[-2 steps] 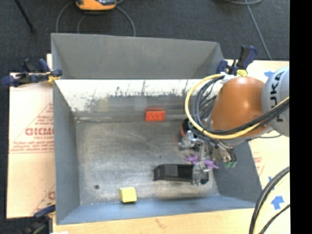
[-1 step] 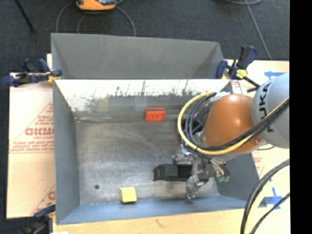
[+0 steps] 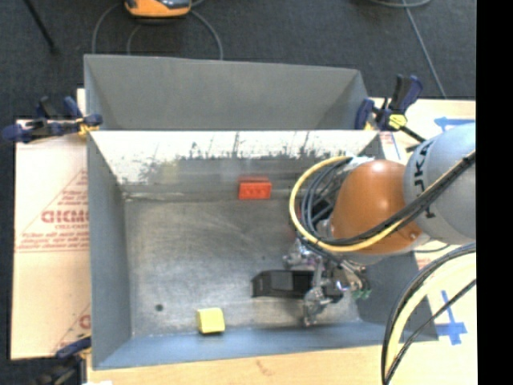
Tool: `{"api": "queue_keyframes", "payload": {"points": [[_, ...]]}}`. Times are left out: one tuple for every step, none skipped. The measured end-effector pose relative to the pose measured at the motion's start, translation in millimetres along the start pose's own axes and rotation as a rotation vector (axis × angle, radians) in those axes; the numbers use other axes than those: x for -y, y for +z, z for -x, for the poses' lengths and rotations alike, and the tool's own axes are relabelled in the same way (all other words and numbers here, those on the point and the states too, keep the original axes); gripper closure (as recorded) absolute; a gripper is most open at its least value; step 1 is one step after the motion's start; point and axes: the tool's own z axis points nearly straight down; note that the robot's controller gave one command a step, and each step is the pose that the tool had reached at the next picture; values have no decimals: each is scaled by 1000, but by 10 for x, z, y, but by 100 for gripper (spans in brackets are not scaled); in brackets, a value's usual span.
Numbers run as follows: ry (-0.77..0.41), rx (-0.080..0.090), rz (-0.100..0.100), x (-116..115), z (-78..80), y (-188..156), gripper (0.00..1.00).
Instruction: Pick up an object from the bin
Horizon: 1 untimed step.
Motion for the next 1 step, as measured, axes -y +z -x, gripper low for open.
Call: {"api": "queue_keyframes", "payload": {"points": [[53,-7,2,42,132,50,100]]}}
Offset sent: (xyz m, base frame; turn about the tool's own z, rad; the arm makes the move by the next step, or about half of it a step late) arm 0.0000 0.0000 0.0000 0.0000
